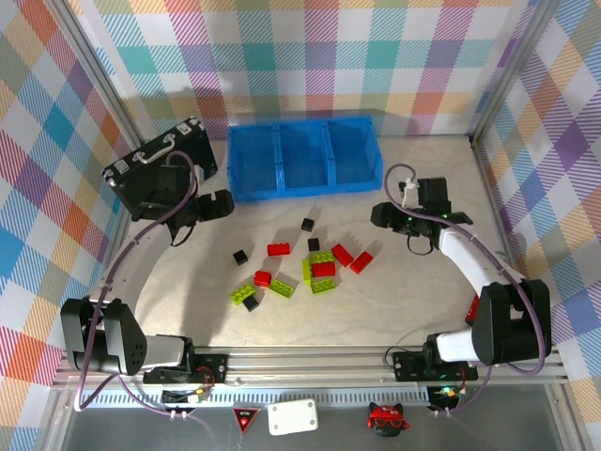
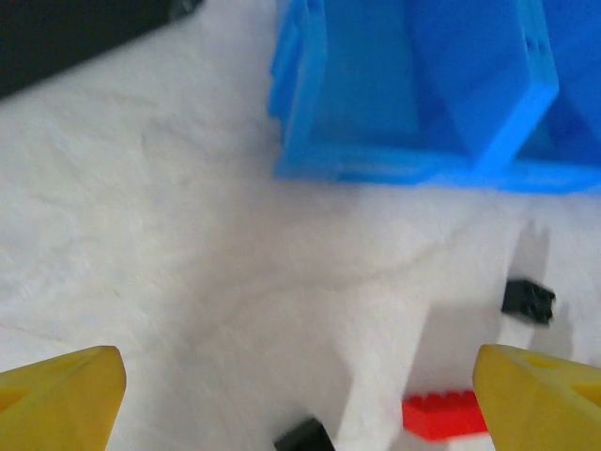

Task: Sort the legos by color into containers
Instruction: Pick up the lego from the center of the table.

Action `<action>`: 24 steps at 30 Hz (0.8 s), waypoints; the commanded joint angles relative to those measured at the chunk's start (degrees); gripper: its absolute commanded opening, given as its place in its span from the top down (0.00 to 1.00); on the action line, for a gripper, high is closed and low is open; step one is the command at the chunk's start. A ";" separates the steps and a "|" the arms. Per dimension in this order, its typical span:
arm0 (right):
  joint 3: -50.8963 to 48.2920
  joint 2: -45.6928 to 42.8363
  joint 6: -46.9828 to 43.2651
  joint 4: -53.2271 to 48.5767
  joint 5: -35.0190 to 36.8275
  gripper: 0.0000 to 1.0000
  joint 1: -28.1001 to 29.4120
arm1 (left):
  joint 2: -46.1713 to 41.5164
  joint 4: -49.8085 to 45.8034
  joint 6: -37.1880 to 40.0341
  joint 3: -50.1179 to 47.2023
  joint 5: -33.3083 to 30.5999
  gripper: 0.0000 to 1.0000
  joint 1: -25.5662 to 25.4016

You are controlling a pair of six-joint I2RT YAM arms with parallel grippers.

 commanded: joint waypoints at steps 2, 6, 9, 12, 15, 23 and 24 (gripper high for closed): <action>4.25 1.62 1.64 -12.36 0.08 0.37 4.53 | -1.01 -5.82 1.29 -0.46 5.71 0.06 -0.22; 3.79 0.25 4.15 -13.45 0.77 0.45 7.56 | -2.25 -2.32 3.72 -4.25 5.40 0.06 -0.20; 3.39 -0.45 6.01 -14.43 3.07 0.44 10.64 | -1.90 -2.00 3.16 -3.83 6.86 0.07 -0.22; 3.50 -0.85 11.30 -15.81 6.55 0.44 13.28 | -1.66 -1.47 3.15 -3.40 6.07 0.07 -0.25; 2.82 -1.44 18.57 -16.04 8.31 0.44 14.55 | -2.19 -2.10 3.91 -3.24 4.16 0.06 -0.13; 3.67 -0.91 40.21 -24.54 21.35 0.40 17.25 | -2.21 -1.47 2.98 -3.96 4.67 0.06 -0.13; 3.72 -0.74 41.64 -25.64 21.84 0.39 17.45 | -2.20 -1.20 2.66 -4.10 4.91 0.06 -0.13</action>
